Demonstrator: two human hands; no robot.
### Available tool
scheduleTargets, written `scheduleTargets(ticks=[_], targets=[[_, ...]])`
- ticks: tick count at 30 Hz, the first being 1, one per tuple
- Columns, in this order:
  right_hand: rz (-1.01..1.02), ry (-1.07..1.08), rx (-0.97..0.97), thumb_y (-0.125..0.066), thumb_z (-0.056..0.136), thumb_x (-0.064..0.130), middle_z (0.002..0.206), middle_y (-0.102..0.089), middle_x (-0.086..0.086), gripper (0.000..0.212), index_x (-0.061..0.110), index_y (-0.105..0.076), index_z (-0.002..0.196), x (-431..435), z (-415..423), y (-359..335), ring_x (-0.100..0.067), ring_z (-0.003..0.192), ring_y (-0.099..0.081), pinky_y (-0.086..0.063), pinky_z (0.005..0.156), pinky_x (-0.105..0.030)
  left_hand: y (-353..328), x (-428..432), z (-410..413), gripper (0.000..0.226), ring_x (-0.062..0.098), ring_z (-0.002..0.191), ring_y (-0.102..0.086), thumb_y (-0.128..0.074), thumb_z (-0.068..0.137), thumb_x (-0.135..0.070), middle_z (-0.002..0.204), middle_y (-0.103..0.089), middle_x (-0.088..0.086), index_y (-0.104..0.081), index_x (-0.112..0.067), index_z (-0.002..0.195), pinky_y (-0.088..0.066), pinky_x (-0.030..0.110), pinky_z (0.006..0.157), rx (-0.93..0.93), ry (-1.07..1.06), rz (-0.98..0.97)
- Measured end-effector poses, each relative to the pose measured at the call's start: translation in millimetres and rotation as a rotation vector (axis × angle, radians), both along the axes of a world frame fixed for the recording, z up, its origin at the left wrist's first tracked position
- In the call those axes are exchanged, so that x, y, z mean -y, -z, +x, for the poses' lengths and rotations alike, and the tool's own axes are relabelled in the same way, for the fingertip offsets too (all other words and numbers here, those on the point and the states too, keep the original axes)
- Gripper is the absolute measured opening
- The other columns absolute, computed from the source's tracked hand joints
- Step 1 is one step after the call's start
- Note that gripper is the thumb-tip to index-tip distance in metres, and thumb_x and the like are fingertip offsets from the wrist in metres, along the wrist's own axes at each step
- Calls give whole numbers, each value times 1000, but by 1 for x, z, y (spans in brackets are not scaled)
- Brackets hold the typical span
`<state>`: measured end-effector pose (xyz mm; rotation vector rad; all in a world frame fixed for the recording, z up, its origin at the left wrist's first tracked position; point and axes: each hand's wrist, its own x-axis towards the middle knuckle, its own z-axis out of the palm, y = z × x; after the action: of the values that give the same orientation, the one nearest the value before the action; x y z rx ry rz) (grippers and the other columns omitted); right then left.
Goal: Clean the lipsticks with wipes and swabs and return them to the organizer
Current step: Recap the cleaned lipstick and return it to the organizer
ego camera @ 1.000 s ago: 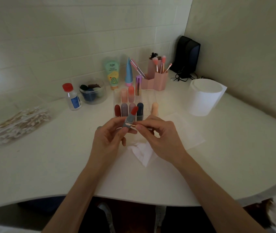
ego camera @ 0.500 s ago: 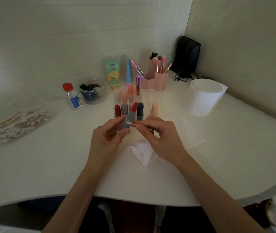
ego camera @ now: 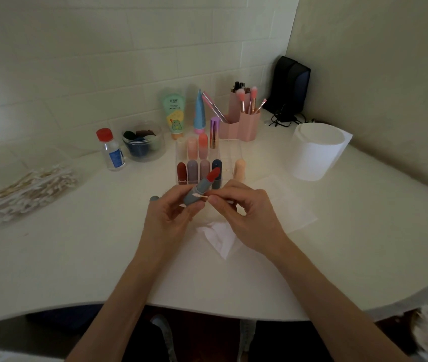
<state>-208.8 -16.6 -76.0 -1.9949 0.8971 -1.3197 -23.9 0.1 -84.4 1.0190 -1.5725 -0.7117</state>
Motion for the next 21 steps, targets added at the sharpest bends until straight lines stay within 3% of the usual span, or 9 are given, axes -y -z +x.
scheduleTargets(ticks=[4, 7, 10, 13, 17, 21], targets=[[-18, 22, -2, -69, 95, 4, 80, -64, -1, 19, 5, -77, 112, 1, -1, -1, -15, 70, -53, -46, 65, -27, 0, 0, 2, 29, 8, 91, -61, -71, 89, -10, 103, -64, 6, -70, -20, 116, -46, 13, 76, 39, -39, 0], [-24, 40, -1, -69, 95, 3, 82, -65, 8, 20, 5, -77, 113, 1, -1, -1, -12, 72, -56, -48, 67, -24, 0, -1, 0, 39, 9, 92, -71, -74, 86, -1, 104, -74, 2, -69, -14, 123, -53, 17, 77, -37, -47, 28], [-34, 40, -4, -69, 95, 2, 83, -63, 13, 20, 4, -77, 113, 1, -1, 0, -9, 72, -56, -47, 69, -20, -1, -2, 0, 38, 14, 91, -76, -74, 85, 1, 103, -78, 1, -64, -6, 120, -57, 22, 65, -173, -55, 101], [-27, 36, 10, -68, 95, 3, 83, -64, 9, 21, 4, -76, 114, 0, -2, -1, -8, 72, -54, -46, 68, -19, -1, -2, 0, 30, 13, 84, -75, -69, 88, 4, 105, -77, 0, -62, 2, 117, -55, 22, 61, -172, -31, 91], [-12, 42, 19, -68, 96, 4, 81, -66, 0, 21, 6, -77, 114, 0, -2, -3, -11, 70, -54, -45, 67, -20, -1, -2, -1, 33, 10, 86, -75, -67, 89, -6, 109, -76, -7, -62, -4, 121, -56, 20, 64, -127, -2, 78], [-31, 31, 3, -68, 95, 5, 84, -68, 0, 20, 6, -77, 114, -1, -1, -3, -15, 72, -57, -48, 65, -27, -5, -5, -3, 38, 10, 84, -74, -69, 82, -14, 104, -77, -3, -64, -6, 119, -55, 20, 63, -170, 22, 94]])
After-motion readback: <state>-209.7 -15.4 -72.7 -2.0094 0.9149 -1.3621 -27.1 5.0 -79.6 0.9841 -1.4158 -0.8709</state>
